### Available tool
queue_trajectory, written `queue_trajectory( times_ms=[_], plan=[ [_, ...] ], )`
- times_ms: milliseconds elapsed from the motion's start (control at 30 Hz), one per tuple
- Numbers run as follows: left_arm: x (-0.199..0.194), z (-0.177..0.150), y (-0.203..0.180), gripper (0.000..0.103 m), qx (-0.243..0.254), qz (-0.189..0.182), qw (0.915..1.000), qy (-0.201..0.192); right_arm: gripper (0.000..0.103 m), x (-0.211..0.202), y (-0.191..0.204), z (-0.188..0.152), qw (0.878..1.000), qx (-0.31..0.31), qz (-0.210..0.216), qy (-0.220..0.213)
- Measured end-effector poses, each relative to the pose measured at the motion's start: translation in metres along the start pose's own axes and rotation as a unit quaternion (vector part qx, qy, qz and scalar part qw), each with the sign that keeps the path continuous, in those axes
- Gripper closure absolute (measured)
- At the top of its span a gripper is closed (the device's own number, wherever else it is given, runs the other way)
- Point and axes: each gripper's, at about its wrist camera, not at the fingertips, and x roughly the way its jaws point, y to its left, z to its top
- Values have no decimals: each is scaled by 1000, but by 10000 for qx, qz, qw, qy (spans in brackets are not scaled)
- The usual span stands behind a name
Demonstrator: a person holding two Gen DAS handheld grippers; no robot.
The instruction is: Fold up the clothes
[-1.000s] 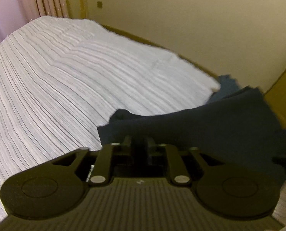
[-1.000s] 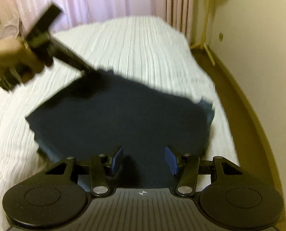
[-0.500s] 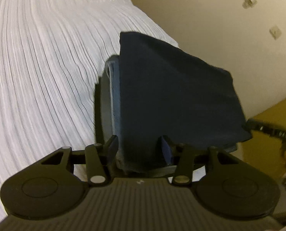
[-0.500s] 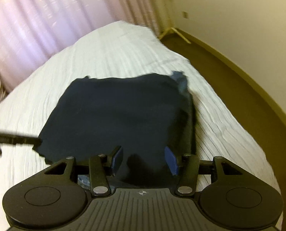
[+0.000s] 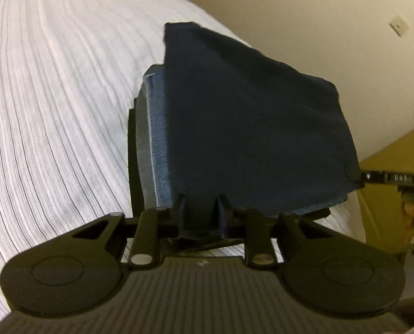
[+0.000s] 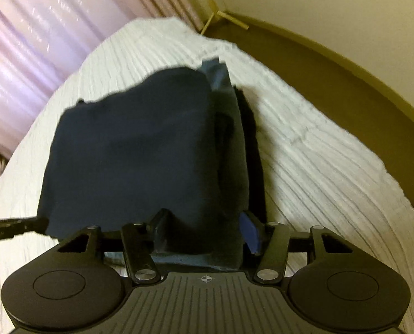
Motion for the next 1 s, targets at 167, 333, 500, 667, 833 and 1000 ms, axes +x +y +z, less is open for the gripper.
queue_trajectory(
  times_ms=[167,333,500,667,833,1000],
  plan=[
    [-16,4,-7,83,200,89,9997,-61,48,-12,22,1,9985,-449,-210,-225],
    [-40,3,-24,85,691,246,9960,-513,48,-36,67,-9,9853,-1506,-272,-760],
    [-17,21,-33,85,845,212,9959,-260,48,-4,84,-1,9812,-1883,-98,-423],
    [0,2,-36,86,886,353,9954,-10,48,21,81,-11,9724,-2316,-271,-85],
    [1,1,-32,86,819,278,9962,36,48,19,77,-24,9704,-2396,-298,-67],
    [-14,10,-42,81,1091,394,9932,-60,48,15,82,-9,9744,-2231,-256,-72]
  ],
)
